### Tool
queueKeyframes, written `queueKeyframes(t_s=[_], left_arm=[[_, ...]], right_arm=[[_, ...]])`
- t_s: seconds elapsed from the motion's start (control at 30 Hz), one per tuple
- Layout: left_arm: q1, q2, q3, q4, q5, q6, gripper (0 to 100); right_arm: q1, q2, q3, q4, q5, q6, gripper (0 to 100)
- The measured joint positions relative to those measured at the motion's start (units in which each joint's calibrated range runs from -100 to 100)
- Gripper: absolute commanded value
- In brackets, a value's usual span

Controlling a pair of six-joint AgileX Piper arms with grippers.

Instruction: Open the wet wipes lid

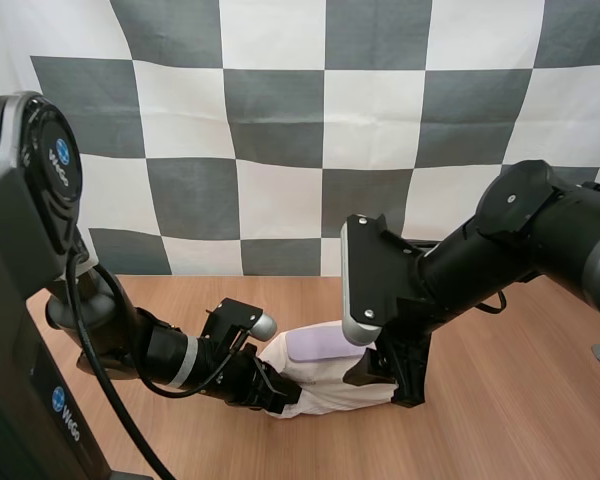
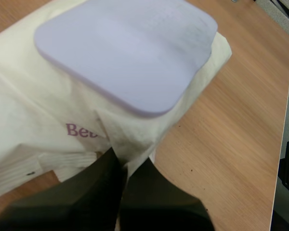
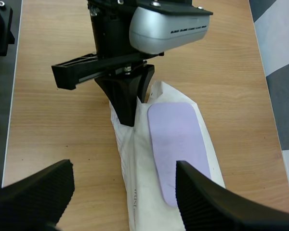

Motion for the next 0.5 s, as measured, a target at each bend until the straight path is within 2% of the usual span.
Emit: queueKeyframes(t_s=[0.27,0.5], left_arm=[[0.0,0.0,0.0,0.13,0.16,0.0,0],[0.0,0.0,0.0,0.13,0.16,0.0,0]], right_arm=[[0.62,5.32,0.06,0.0,-4.18,-0.55,100],[6.0,7.37,2.88,-3.46,-15.98,-0.55,100]])
